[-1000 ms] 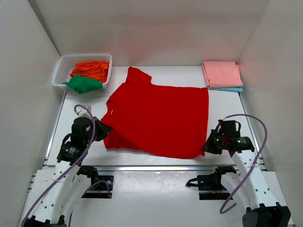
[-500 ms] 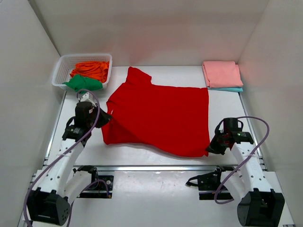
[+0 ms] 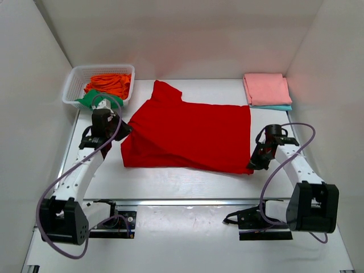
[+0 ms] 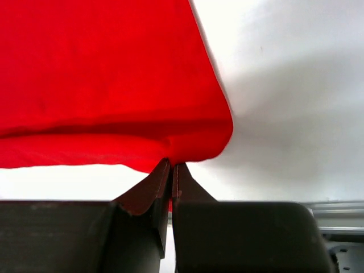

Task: Fold and stack the t-shirts
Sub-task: Fold the flattened tshirt in 1/3 of the way

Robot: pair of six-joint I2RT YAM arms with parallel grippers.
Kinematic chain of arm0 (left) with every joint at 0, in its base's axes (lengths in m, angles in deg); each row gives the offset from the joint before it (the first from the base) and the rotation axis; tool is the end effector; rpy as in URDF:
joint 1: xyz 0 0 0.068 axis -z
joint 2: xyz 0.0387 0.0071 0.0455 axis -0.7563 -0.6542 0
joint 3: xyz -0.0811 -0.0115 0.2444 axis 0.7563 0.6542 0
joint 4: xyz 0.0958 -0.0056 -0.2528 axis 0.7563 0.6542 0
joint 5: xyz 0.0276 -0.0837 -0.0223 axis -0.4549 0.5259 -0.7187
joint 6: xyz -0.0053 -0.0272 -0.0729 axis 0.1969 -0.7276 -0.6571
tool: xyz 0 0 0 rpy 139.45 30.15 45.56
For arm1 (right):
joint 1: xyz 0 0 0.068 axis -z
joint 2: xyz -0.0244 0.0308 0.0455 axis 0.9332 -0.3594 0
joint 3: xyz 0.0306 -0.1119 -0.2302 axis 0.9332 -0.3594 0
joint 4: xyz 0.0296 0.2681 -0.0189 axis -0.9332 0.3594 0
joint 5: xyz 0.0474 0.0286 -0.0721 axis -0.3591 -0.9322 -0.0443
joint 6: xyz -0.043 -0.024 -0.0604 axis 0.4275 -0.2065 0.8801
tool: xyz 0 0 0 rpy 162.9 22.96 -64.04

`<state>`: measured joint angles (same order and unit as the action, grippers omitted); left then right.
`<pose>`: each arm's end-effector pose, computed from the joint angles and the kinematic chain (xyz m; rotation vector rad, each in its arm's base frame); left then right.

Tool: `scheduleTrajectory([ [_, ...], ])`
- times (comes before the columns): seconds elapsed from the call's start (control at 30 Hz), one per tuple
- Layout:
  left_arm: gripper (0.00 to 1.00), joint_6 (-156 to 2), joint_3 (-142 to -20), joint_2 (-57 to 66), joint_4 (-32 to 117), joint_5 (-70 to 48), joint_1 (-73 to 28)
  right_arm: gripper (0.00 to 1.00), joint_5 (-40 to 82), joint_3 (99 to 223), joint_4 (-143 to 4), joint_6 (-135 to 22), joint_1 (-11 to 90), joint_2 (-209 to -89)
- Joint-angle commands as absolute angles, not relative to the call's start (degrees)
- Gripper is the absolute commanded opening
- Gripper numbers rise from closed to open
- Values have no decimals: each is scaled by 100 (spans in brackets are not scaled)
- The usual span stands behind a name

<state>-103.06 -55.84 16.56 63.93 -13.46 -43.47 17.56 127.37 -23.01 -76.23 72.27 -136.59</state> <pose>0.2811 -0.0345 0.2409 -0.5551 2.1687 -0.5235 0.2236 -0.0008 0.1507 0.7002 2.7934 0.3462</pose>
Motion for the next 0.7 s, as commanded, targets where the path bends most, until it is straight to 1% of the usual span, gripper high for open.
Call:
scheduleTrajectory([
  [0.0,0,-10208,-6022,1407,6047,-1294,-4352,0,1699,13031,-2646,-7352,7315,-13961],
  [0.37,0,-10085,-6453,537,5783,-1285,-4272,0,1409,13382,-3226,-7220,7570,-14963],
  [0.67,0,-9954,-6646,88,5669,-1347,-4141,0,1242,13584,-3604,-7159,7596,-15456],
])
